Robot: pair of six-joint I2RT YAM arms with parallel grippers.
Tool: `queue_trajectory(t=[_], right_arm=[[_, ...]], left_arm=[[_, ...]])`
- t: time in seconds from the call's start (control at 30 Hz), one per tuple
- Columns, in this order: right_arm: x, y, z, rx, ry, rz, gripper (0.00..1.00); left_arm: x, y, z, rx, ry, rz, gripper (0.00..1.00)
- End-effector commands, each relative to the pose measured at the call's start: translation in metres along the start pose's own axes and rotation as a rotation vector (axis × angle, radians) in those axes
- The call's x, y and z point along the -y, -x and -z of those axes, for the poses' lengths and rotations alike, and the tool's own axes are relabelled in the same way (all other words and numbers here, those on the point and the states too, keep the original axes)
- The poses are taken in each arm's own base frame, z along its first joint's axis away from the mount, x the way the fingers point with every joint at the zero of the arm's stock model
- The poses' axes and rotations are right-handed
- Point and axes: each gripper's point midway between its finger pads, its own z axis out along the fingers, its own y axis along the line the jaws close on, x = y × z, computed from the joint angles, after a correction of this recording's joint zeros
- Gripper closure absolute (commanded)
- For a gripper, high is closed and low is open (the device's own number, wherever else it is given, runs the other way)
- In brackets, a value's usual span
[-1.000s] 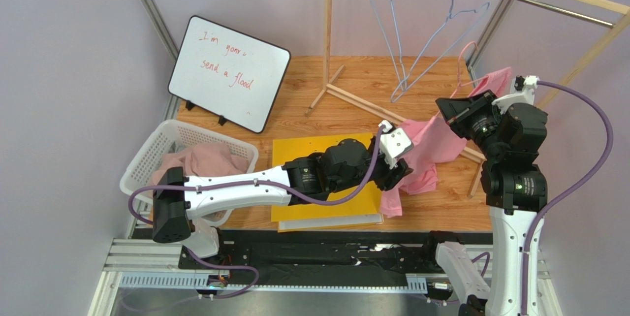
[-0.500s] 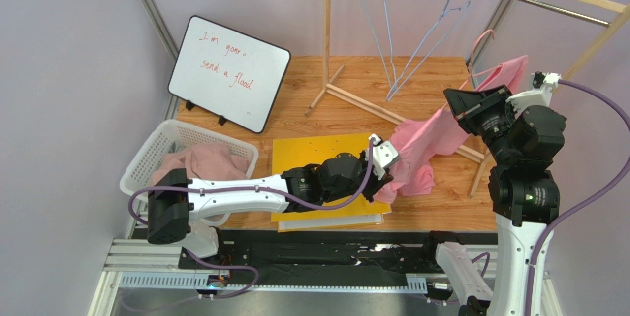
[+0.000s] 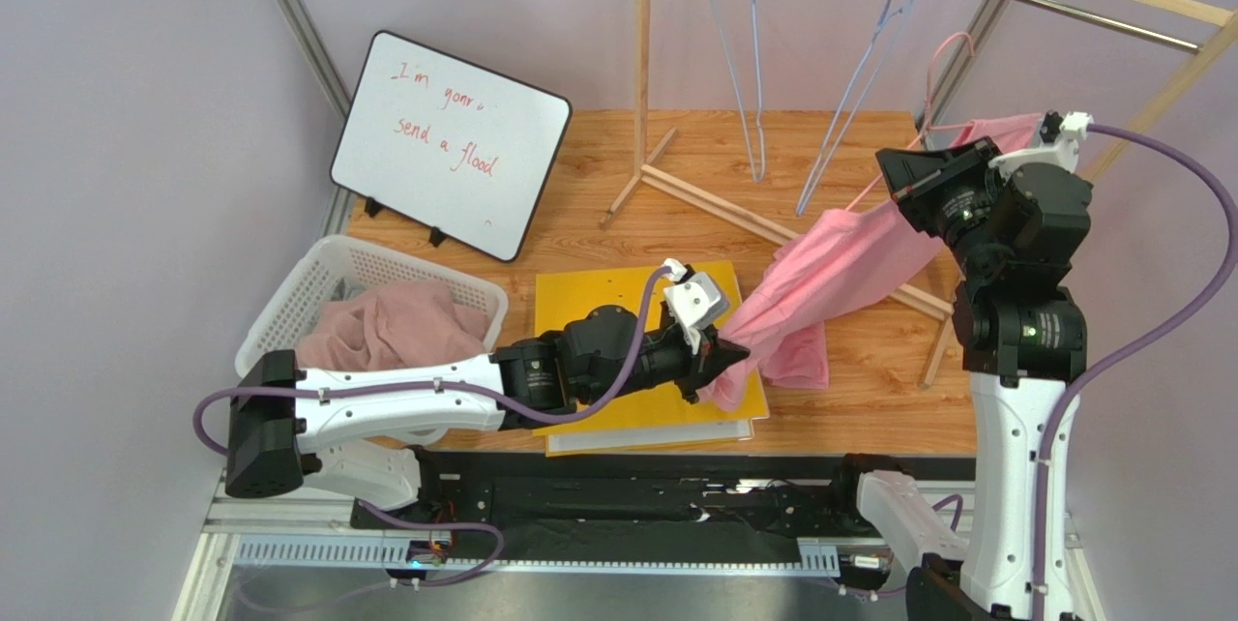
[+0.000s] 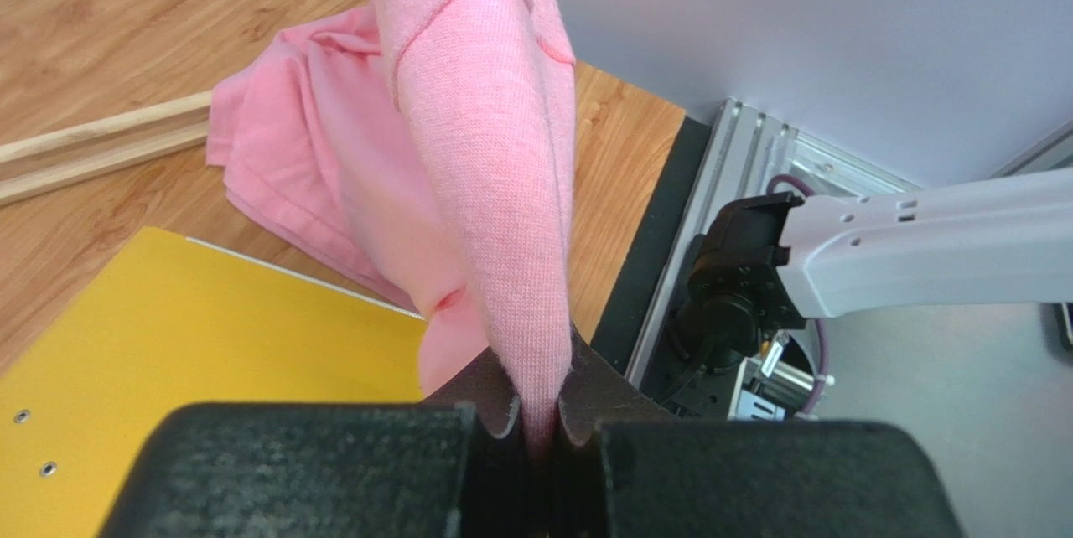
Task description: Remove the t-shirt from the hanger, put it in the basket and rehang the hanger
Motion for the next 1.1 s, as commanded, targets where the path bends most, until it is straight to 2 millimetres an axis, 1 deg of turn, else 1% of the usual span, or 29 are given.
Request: queue_trajectory(t=[0.0,0.03,0.07,0.13,0.17,0.2,0.23,0.33,0.37,0.5,0.53,0.57,0.63,0.73,0.87,0.93,0.97,1.07], right_arm=[[-0.027,0.041,-0.008,0.133,0.065,0.011,1.0],[-0.023,0.043,-0.013,0.132,0.054,-0.001,1.0],[-0.025,0.044,-0.014,0.127,0.063,-0.005,1.0],[-0.02,0.049,-0.02,0.133,0.05,-0.013,1.0],[-0.02,0.05,-0.021,0.132,0.051,-0.016,1.0],[-0.018,0.053,-0.023,0.133,0.046,-0.02,1.0],[-0.014,0.056,-0.024,0.142,0.035,-0.024,1.0],[-0.01,0.061,-0.028,0.137,0.04,-0.05,1.0],[-0.012,0.06,-0.029,0.122,0.062,-0.056,1.0],[-0.007,0.061,-0.036,0.099,0.073,-0.107,1.0],[-0.004,0.064,-0.037,0.103,0.072,-0.116,1.0],[-0.007,0.063,-0.038,0.086,0.092,-0.122,1.0],[-0.005,0.063,-0.04,0.078,0.101,-0.139,1.0],[-0.005,0.062,-0.04,0.07,0.109,-0.141,1.0],[-0.004,0.061,-0.037,0.064,0.115,-0.145,1.0],[0.001,0.065,-0.038,0.061,0.11,-0.165,1.0],[-0.001,0.065,-0.038,0.046,0.127,-0.179,1.0],[0.006,0.072,-0.039,0.047,0.126,-0.205,1.0]], left_arm=[[0.014,0.014,0.009,0.062,-0.067,0.055,1.0],[0.014,0.013,0.01,0.063,-0.068,0.063,1.0],[0.012,0.007,0.011,0.058,-0.063,0.067,1.0],[0.011,0.006,0.013,0.063,-0.059,0.084,1.0],[0.009,0.0,0.014,0.052,-0.053,0.085,1.0],[0.009,0.001,0.017,0.06,-0.054,0.095,1.0],[0.009,-0.002,0.018,0.057,-0.053,0.099,1.0],[0.009,-0.011,0.02,0.041,-0.059,0.117,1.0],[0.01,-0.016,0.019,0.029,-0.07,0.121,1.0],[0.014,-0.025,0.018,0.013,-0.088,0.147,1.0],[0.014,-0.026,0.018,0.014,-0.092,0.152,1.0],[0.014,-0.03,0.017,0.009,-0.091,0.157,1.0],[0.014,-0.034,0.017,0.001,-0.09,0.16,1.0],[0.013,-0.038,0.014,-0.009,-0.087,0.165,1.0],[0.018,-0.041,0.005,-0.034,-0.106,0.161,1.0],[0.019,-0.042,0.003,-0.04,-0.108,0.163,1.0],[0.019,-0.043,0.002,-0.038,-0.107,0.169,1.0],[0.017,-0.046,0.003,-0.039,-0.1,0.183,1.0]])
